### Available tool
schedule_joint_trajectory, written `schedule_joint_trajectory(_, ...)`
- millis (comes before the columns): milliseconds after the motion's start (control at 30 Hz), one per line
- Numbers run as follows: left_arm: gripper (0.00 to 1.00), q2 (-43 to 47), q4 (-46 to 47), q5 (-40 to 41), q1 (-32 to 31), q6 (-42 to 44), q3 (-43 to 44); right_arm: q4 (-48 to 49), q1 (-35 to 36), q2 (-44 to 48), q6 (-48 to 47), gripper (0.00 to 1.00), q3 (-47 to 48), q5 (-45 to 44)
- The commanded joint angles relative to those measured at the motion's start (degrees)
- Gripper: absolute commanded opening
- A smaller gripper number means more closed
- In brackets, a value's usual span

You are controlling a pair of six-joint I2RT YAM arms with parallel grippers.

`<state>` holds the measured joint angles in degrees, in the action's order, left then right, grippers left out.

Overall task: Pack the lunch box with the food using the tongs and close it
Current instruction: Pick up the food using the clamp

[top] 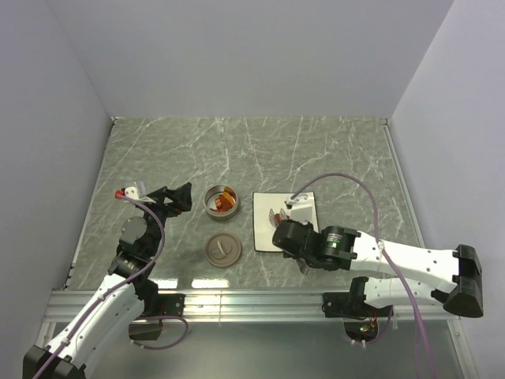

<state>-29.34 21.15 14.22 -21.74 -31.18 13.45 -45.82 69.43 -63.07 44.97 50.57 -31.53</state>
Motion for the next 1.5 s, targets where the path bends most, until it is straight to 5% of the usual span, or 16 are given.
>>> schedule_joint_trajectory(0, 0.99, 0.7, 0.3, -0.8, -0.1, -0.8, -0.2, -6.2, 1.8, 3.6, 8.2, 0.48, -0.9, -4.2)
schedule_joint_trajectory(367, 1.0, 0.6, 0.4, -0.9, -0.1, -0.8, -0.2, -11.1, 2.0, 8.2, 14.0, 0.48, -5.9, -4.4)
schedule_joint_trajectory(1467, 1.0, 2.4, -0.4, -0.8, -0.1, -1.2, -0.6, 2.8, -1.1, -1.1, 1.0, 0.52, -4.6, 2.3)
